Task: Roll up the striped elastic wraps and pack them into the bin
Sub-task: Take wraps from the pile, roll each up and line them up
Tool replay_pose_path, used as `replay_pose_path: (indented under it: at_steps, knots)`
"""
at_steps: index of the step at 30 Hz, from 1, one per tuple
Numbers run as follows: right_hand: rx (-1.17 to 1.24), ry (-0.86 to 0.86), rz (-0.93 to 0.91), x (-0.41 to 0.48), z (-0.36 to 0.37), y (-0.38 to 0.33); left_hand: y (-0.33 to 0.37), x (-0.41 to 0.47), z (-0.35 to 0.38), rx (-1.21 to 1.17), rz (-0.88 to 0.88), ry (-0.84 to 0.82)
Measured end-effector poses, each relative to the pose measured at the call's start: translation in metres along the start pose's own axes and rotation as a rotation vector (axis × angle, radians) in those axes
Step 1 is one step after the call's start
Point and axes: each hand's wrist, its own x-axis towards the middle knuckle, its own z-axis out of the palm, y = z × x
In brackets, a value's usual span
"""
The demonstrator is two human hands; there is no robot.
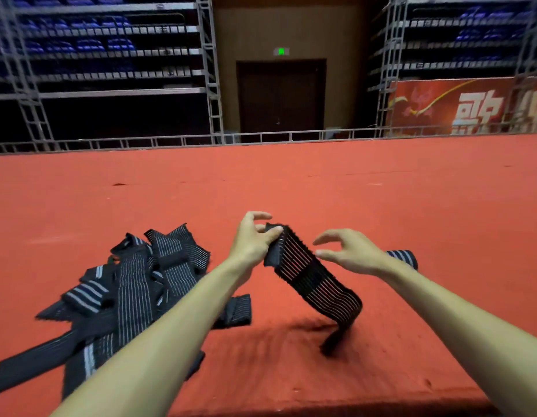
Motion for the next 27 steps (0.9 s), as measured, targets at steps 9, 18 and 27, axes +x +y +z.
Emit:
replay_pose_path:
  at_steps: [9,18,27]
  knots:
    - [0.631,0.142,-0.15,-0.03,-0.052,-0.086,0.094,-0.021,-0.012,0.328,0.388,-0.22]
    - [1.074,0.397,0.028,-0.03,-0.075,-0.117,0.061,-0.052,-0.014,-0.189,-0.022,-0.544]
    - [1.084,0.426,0.183,-0.016,-0.075,-0.077,0.041,-0.053,0.017,-0.336,-0.074,-0.742]
